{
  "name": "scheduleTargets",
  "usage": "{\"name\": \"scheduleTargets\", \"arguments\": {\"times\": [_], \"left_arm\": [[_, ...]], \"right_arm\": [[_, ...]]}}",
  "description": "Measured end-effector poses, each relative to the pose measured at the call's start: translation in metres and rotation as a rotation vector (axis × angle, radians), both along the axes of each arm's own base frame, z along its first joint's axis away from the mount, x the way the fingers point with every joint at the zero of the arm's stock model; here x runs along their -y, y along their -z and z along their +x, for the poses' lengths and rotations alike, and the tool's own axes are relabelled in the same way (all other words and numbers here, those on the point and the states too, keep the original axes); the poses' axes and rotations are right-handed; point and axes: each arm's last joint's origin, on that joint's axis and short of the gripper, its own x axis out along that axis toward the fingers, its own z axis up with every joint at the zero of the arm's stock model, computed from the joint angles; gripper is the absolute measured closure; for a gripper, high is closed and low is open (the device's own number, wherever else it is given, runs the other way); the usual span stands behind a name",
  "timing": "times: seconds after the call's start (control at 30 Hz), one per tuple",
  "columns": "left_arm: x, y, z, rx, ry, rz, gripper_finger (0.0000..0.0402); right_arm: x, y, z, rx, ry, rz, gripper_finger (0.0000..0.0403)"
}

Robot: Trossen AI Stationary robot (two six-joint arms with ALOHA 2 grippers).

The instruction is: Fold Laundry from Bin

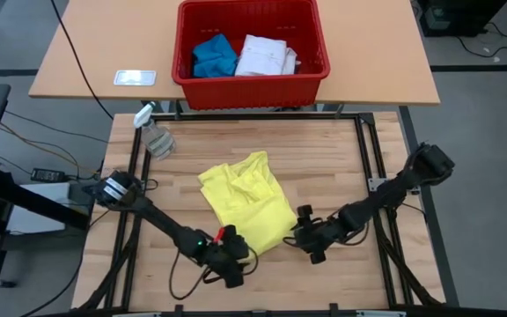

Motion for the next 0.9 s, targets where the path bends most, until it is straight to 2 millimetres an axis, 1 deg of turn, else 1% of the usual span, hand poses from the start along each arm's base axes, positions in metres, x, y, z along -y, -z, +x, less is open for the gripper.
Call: {"name": "scheduleTargets", "arguments": {"times": [0.07, 0.13, 0.23, 0.33, 0.47, 0.5, 0.53, 0.6, 0.67, 0.73, 0.8, 0.9], "left_arm": [[-0.003, 0.007, 0.004, -0.026, 0.001, -0.029, 0.0164], [-0.004, 0.009, 0.006, -0.026, -0.016, -0.065, 0.0173], [-0.001, 0.011, 0.004, -0.027, -0.023, -0.068, 0.0207], [0.006, 0.011, 0.000, -0.031, -0.007, -0.073, 0.0253], [0.013, 0.012, -0.005, -0.041, 0.016, -0.069, 0.0317], [0.014, 0.012, -0.006, -0.045, 0.018, -0.067, 0.0332], [0.015, 0.012, -0.007, -0.046, 0.019, -0.069, 0.0348], [0.017, 0.007, -0.010, -0.049, 0.014, -0.089, 0.0374], [0.019, 0.002, -0.012, -0.040, -0.006, -0.129, 0.0389], [0.021, -0.006, -0.013, -0.034, -0.040, -0.188, 0.0391], [0.024, -0.013, -0.011, -0.033, -0.047, -0.255, 0.0386], [0.029, -0.015, -0.013, -0.047, -0.051, -0.288, 0.0382]], "right_arm": [[0.002, 0.011, 0.002, -0.041, 0.012, -0.022, 0.0158], [0.004, 0.018, 0.004, -0.066, 0.050, -0.019, 0.0164], [0.006, 0.024, 0.006, -0.083, 0.131, 0.032, 0.0196], [0.005, 0.025, 0.006, -0.102, 0.208, 0.115, 0.0258], [0.002, 0.024, 0.005, -0.120, 0.262, 0.196, 0.0364], [0.000, 0.024, 0.004, -0.127, 0.265, 0.219, 0.0381], [-0.003, 0.023, 0.003, -0.136, 0.265, 0.248, 0.0388], [-0.010, 0.021, 0.000, -0.160, 0.291, 0.331, 0.0385], [-0.015, 0.017, -0.004, -0.173, 0.328, 0.401, 0.0386], [-0.023, 0.010, -0.008, -0.156, 0.351, 0.460, 0.0393], [-0.030, 0.002, -0.011, -0.118, 0.375, 0.481, 0.0395], [-0.039, -0.004, -0.012, -0.072, 0.410, 0.497, 0.0397]]}}
